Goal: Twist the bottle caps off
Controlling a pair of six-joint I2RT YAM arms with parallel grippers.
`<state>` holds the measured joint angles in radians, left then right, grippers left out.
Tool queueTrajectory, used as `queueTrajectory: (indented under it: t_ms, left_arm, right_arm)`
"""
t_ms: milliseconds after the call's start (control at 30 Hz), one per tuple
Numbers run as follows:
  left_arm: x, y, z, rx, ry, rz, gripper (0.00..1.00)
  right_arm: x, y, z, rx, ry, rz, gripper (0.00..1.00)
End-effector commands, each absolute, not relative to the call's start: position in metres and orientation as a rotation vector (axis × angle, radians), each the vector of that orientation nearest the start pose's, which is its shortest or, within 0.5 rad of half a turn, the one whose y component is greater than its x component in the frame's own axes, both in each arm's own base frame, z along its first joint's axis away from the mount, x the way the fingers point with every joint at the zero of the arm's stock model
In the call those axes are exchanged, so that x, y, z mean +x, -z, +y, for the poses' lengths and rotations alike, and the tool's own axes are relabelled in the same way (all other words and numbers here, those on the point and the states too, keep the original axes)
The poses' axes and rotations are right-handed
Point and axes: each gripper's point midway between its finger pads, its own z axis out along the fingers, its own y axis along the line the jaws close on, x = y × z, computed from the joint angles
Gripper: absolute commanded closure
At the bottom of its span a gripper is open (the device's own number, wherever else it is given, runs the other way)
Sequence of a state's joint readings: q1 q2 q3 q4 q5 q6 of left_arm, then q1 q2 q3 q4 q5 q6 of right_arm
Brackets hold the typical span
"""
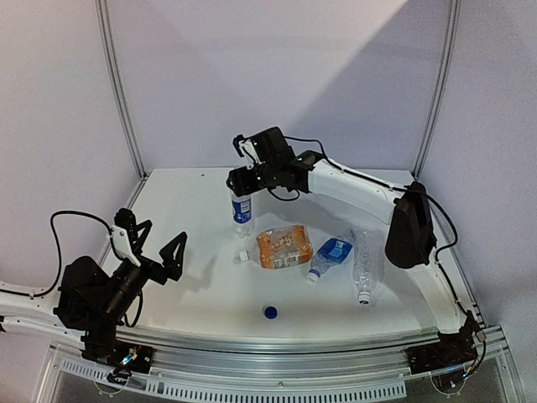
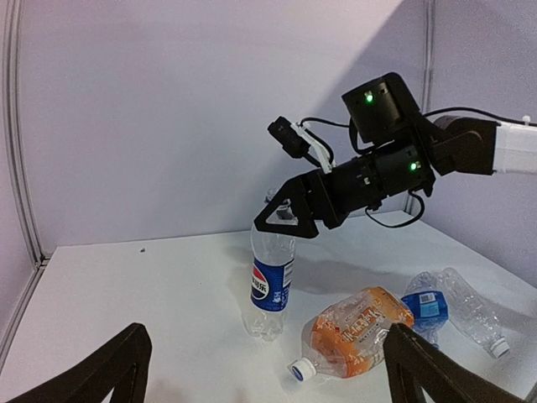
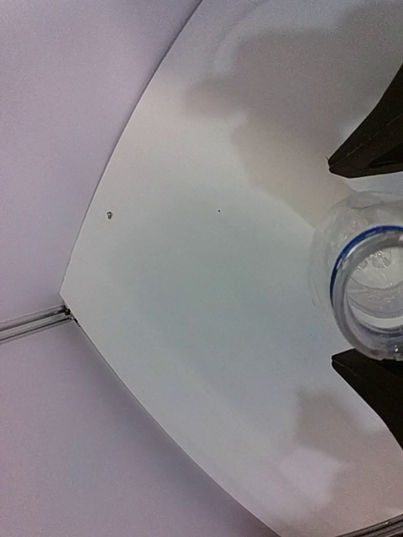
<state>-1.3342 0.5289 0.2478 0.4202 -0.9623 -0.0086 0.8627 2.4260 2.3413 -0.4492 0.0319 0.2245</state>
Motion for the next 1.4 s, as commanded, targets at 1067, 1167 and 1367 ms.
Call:
queueTrajectory:
  t_ms: [1067,1167,1367]
  left_arm:
    - [0.188,-0.263,-0.186,0.221,0.403,1.508,0.01]
    - [0.188,-0.262,-0.189,0.232,0.399,1.514,0.01]
    - [0.189,-0.259,-0.193,0.245,0.385,1.530,0.01]
  right_arm:
    - [0.329,-0.157,0.392,-1.457,-0.149,2.101,0.02]
    - [0.330,-0.124,0.377,-1.683,0.119,2.033,0.01]
    - [0.361,-0.115,0.376,-1.691,0.262,2.011,0.01]
